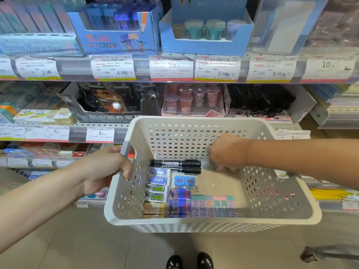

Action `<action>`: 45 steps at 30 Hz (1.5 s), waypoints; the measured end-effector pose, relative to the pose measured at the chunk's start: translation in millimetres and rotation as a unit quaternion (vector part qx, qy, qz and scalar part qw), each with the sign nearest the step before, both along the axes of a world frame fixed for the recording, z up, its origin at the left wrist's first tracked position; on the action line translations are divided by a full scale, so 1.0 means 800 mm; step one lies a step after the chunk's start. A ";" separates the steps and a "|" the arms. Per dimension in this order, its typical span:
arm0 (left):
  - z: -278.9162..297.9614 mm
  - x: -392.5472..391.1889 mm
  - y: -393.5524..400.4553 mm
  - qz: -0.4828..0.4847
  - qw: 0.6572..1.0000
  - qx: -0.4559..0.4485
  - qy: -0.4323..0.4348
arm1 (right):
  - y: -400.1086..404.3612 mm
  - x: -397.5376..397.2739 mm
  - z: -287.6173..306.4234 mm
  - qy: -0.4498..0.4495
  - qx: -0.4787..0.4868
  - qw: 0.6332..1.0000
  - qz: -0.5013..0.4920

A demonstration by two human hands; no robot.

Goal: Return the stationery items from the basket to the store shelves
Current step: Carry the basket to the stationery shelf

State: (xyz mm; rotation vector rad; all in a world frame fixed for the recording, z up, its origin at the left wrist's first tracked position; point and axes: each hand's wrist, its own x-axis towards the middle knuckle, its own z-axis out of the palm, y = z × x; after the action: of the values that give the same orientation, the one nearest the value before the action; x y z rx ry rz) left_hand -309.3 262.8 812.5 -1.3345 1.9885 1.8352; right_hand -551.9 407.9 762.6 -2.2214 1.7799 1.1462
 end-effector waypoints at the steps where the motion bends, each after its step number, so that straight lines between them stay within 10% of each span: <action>1: 0.000 0.000 0.001 0.000 1.000 0.001 0.001 | 0.001 0.002 0.002 -0.004 -0.012 1.000 0.001; 6: -0.004 0.002 0.002 0.021 1.000 -0.007 0.001 | 0.012 0.007 0.047 -0.220 -0.123 0.961 -0.117; 11: -0.005 0.002 0.002 0.021 1.000 -0.009 -0.005 | 0.003 -0.021 0.080 -0.548 -0.391 0.677 -0.298; 13: -0.006 0.002 0.002 0.020 1.000 -0.009 -0.006 | -0.005 -0.027 0.074 -0.537 -0.453 0.641 -0.310; 23: -0.008 0.003 -0.001 0.027 1.000 -0.005 -0.005 | -0.059 -0.057 0.039 -0.254 -0.452 0.810 -0.273; 38: -0.008 0.003 -0.005 0.021 1.000 0.001 0.002 | -0.068 -0.063 0.065 -0.282 -0.350 0.843 -0.296; 45: -0.007 0.003 -0.006 0.013 1.000 0.004 0.008 | 0.014 -0.023 0.060 -0.299 -0.382 0.874 -0.037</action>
State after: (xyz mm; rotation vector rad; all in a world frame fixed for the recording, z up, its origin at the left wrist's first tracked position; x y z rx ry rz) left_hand -307.1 258.3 806.7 -1.3556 1.9793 1.8678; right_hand -570.4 419.5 810.7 -2.4005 2.1698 -0.3671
